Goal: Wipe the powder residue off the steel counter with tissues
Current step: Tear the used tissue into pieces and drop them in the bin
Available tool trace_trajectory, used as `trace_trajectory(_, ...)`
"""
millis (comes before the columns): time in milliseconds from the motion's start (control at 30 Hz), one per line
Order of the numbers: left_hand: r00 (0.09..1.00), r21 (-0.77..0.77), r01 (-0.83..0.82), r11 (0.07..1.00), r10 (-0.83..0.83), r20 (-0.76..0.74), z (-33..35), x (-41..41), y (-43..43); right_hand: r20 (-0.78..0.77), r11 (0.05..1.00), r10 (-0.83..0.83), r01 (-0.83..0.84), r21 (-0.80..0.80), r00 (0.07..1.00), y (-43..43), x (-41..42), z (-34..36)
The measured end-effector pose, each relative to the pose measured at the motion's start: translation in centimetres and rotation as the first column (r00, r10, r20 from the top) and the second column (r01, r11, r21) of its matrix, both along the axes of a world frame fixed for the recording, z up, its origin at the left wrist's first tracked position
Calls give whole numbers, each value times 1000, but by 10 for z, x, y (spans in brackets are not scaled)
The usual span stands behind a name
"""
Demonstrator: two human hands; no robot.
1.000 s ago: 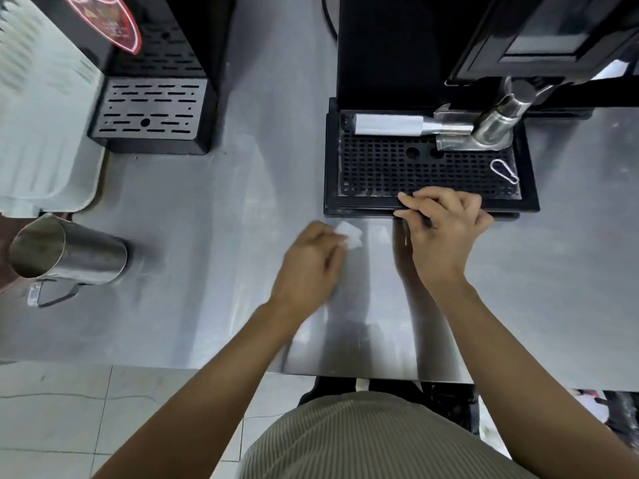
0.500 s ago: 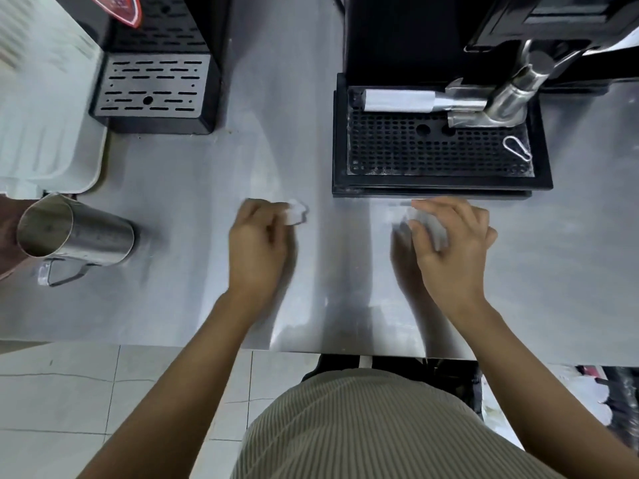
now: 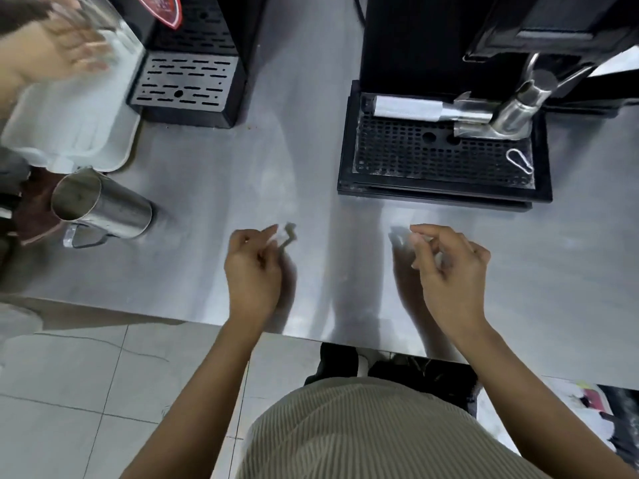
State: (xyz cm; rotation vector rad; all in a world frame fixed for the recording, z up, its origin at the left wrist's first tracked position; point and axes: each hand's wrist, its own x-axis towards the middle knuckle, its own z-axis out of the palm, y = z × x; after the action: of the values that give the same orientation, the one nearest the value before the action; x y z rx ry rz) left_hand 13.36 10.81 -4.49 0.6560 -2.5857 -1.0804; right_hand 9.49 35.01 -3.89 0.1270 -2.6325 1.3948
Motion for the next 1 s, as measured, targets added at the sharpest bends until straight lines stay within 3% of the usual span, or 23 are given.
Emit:
trace_trajectory(67,1000,-115,-9,993,9,1,-7,8,-3,1,999,6,-6,-33,1000,10,2,1)
trace_trajectory(133,994,-185,107,977,-110,-6,-16,18,17,6,998,6,-6,-58,1000,18,5,2)
trace_trajectory(367,913,-9,407,914,-407,-18,-17,32,137,14,993,18,-16,-116,1000,39,15,6)
trace_trajectory(400,915,42,404,914,-404,-20,-14,29,140,11,993,11,-9,-117,1000,43,15,6)
trace_trajectory(467,969,100,247,964,-242,-53,-6,20,129,21,992,-18,20,-121,1000,56,15,8)
trace_trajectory(567,1000,23,-18,1000,19,-24,-4,7,95,59,982,-109,117,-151,992,87,16,7)
trace_trajectory(633,1000,-64,-16,998,18,23,-9,3,93,81,965,-174,186,-186,981,110,18,6)
trace_trajectory(767,986,-108,162,981,-164,-10,-16,4,149,100,924,-281,297,-239,954,148,25,5)
trace_trajectory(900,908,-52,418,907,-418,0,-17,1,224,131,909,-320,343,-237,938,172,32,1)
trace_trajectory(1000,887,16,461,887,-461,0,-6,-16,241,150,902,-323,352,-250,935,183,39,-2)
